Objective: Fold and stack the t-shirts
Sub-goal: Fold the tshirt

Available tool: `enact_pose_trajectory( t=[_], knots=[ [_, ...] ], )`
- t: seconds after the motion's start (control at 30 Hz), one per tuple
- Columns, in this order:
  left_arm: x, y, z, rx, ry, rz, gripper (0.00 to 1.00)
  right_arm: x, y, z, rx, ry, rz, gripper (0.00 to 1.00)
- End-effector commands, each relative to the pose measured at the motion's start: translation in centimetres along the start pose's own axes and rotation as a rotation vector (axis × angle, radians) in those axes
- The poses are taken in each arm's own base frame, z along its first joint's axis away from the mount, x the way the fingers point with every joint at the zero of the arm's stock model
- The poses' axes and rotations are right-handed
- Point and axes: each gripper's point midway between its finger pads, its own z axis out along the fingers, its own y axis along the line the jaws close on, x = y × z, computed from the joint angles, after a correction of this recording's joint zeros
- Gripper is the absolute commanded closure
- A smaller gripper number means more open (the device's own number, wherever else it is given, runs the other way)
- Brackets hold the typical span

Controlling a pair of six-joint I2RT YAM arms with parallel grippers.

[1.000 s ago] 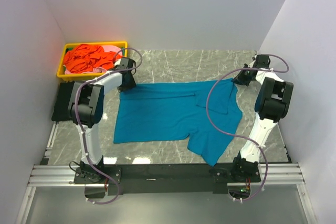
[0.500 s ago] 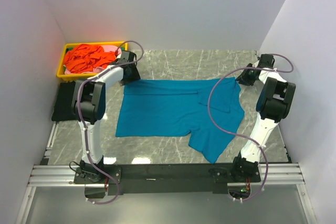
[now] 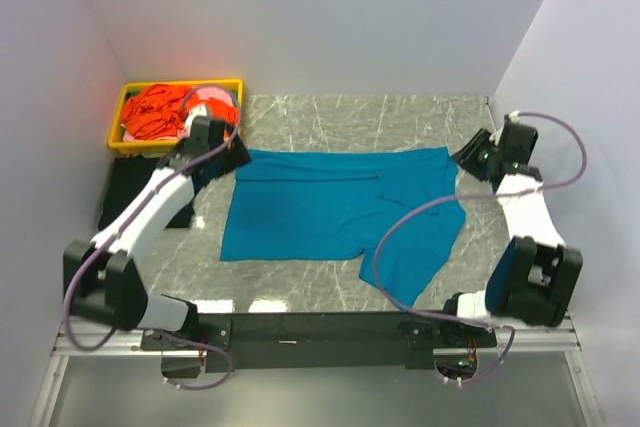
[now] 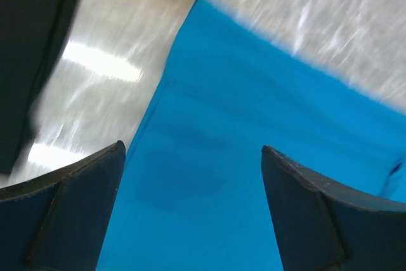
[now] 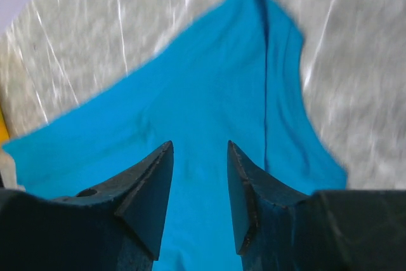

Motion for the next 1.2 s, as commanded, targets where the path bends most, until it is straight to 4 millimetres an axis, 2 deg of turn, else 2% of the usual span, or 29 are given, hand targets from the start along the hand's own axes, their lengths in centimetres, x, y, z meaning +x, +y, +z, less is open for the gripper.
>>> enact_pose_trajectory(
  t=[0.0, 0.03, 0.07, 0.13, 0.17, 0.2, 0.27, 0.3, 0.37, 0.4, 0.57, 0.7, 0.73, 0.87, 1.03, 1.17],
  knots=[
    [5.4, 3.9, -1.5, -0.097, 0.097, 0.018, 0.07, 4.7, -1.5, -1.6, 0.046, 0.049, 0.011, 0.53],
    [5.9, 4.5, -2.7, -0.097, 0.095, 0.001, 0.07, 4.6, -1.1, -3.0, 0.033, 0.008, -0.001, 0.52],
    [8.0, 5.6, -2.9, -0.114, 0.13, 0.012, 0.07, 6.5, -1.8, -3.2, 0.044, 0.031, 0.005, 0.52],
    [9.4, 6.4, -3.8, -0.109, 0.14, -0.018, 0.08, 6.7, -1.7, -4.8, 0.041, -0.019, -0.007, 0.51],
    [11.3, 7.5, -3.9, -0.134, 0.174, -0.01, 0.09, 7.1, -1.9, -5.3, 0.047, -0.031, -0.013, 0.5],
    [12.1, 7.9, -4.0, -0.138, 0.185, -0.016, 0.09, 8.2, -2.1, -5.5, 0.055, -0.024, -0.02, 0.49],
    [13.8, 9.0, -4.3, -0.157, 0.209, -0.033, 0.1, 8.1, -1.6, -6.6, 0.033, -0.085, -0.04, 0.48],
    [14.2, 9.4, -4.3, -0.168, 0.211, -0.039, 0.1, 9.2, -1.6, -6.5, 0.028, -0.071, -0.045, 0.48],
    [15.2, 10.1, -4.3, -0.192, 0.226, -0.05, 0.12, 9.6, -1.7, -7.0, 0.023, -0.081, -0.045, 0.46],
    [15.6, 10.3, -4.2, -0.198, 0.233, -0.052, 0.12, 10.4, -1.9, -6.9, 0.02, -0.068, -0.038, 0.46],
    [16.5, 10.9, -3.9, -0.235, 0.255, -0.062, 0.18, 11.5, -1.9, -6.6, -0.007, -0.064, -0.001, 0.44],
    [17.2, 11.4, -3.4, -0.26, 0.268, -0.059, 0.24, 11.3, -2.6, -6.7, 0.028, -0.082, 0.001, 0.46],
    [17.4, 11.4, -3.2, -0.262, 0.272, -0.063, 0.26, 11.3, -2.7, -6.8, 0.027, -0.096, 0.001, 0.51],
    [18.8, 12.1, -2.7, -0.299, 0.319, -0.05, 0.32, 11.3, -3.4, -7.0, 0.055, -0.129, 0.025, 0.6],
    [19.0, 12.5, -2.8, -0.328, 0.317, -0.044, 0.34, 11.2, -3.9, -7.2, 0.085, -0.139, 0.027, 0.6],
    [19.6, 12.5, -2.7, -0.34, 0.336, -0.025, 0.45, 11.1, -4.3, -7.4, 0.107, -0.148, 0.03, 0.6]
  ],
)
